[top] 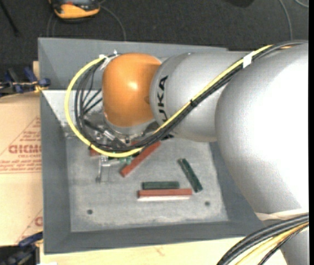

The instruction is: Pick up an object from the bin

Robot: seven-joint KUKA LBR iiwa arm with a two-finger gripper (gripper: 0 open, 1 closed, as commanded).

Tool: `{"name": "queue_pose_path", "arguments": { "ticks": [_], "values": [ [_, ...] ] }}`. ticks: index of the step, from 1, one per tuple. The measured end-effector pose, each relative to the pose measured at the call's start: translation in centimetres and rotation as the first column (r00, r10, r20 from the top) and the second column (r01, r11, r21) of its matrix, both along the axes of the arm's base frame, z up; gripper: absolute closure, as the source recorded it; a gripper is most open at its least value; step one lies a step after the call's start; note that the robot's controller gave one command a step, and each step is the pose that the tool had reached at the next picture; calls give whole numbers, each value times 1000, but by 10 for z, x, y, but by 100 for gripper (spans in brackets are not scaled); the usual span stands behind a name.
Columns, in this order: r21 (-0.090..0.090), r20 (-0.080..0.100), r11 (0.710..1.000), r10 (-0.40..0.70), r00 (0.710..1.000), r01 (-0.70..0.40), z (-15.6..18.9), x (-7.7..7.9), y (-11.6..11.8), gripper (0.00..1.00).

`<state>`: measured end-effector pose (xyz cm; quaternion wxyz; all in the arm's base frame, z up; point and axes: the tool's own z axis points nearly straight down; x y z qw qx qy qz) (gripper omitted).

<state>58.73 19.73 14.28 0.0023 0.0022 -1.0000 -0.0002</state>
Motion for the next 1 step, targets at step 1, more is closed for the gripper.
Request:
{"name": "queue_pose_path", "arguments": {
  "ticks": [1],
  "values": [
    [1,8,1000,-4,1000,4,5,2,-1,0]
  ]
}}
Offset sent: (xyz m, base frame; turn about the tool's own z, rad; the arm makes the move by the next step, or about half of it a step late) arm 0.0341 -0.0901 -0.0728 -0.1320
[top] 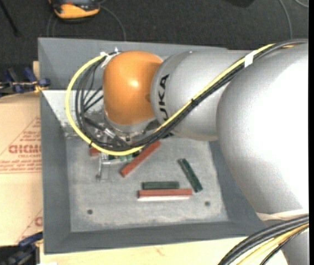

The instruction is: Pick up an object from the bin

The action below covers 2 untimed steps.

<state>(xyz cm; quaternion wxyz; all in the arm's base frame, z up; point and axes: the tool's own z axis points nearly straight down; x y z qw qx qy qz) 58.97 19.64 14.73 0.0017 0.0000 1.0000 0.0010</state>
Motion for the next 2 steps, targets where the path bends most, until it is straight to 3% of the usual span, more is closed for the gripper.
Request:
{"name": "queue_pose_path", "arguments": {
  "ticks": [1,2],
  "values": [
    [-2,3,995,103,995,-103,-54,25,-65,0],
    [-3,-1,989,148,989,-148,-39,40,-95,0]
  ]
}}
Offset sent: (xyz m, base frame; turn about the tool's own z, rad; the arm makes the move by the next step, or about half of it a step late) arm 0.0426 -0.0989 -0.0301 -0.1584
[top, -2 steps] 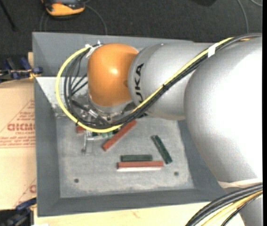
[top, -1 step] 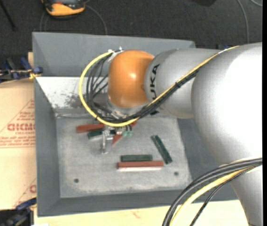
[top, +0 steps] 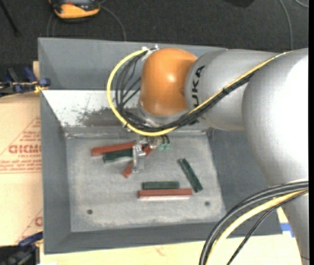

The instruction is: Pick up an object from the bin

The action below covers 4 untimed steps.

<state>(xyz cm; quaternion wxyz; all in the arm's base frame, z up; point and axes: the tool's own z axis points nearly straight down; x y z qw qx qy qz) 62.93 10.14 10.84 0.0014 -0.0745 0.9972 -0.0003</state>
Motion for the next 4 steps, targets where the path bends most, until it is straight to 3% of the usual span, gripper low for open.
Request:
{"name": "queue_pose_path", "arguments": {
  "ticks": [1,2,3,4],
  "values": [
    [-1,2,973,232,973,-232,8,-4,-17,0],
    [2,3,1000,-9,1000,9,-29,10,-29,0],
    [1,-2,935,355,935,-355,-38,6,-35,100],
    [1,-2,935,354,935,-354,-38,6,-35,100]
  ]
}}
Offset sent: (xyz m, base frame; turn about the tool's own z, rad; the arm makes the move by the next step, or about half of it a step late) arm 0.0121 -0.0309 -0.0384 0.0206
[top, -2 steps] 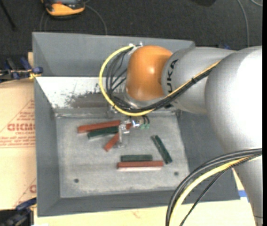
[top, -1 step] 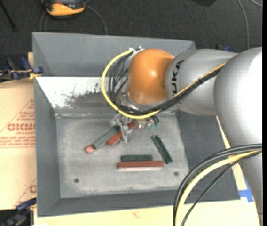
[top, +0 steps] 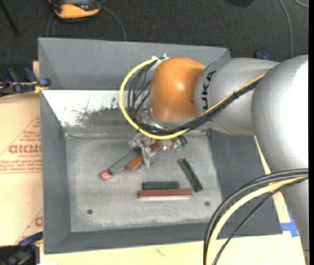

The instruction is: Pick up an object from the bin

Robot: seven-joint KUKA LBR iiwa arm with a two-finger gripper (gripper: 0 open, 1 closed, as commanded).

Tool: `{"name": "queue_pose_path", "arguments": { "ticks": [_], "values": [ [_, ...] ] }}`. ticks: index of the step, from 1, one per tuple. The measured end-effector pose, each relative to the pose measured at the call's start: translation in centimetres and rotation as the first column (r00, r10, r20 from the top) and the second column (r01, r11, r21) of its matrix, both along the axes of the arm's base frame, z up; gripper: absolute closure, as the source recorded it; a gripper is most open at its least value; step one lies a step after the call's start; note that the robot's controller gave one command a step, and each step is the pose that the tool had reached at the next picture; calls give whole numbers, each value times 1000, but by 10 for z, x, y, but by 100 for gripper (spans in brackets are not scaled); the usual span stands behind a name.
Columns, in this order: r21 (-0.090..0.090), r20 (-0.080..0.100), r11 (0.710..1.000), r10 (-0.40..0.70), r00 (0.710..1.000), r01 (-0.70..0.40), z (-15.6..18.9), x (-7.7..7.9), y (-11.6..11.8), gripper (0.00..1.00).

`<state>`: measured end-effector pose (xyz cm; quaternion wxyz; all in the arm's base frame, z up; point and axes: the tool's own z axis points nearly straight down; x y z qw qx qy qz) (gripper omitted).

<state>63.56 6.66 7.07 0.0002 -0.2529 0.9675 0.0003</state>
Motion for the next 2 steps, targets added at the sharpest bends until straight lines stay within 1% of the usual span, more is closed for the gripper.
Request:
{"name": "queue_pose_path", "arguments": {
  "ticks": [1,2],
  "values": [
    [0,-2,1000,-1,1000,1,4,-1,0,100],
    [-1,-8,1000,-2,1000,2,24,-3,0,100]
  ]
}}
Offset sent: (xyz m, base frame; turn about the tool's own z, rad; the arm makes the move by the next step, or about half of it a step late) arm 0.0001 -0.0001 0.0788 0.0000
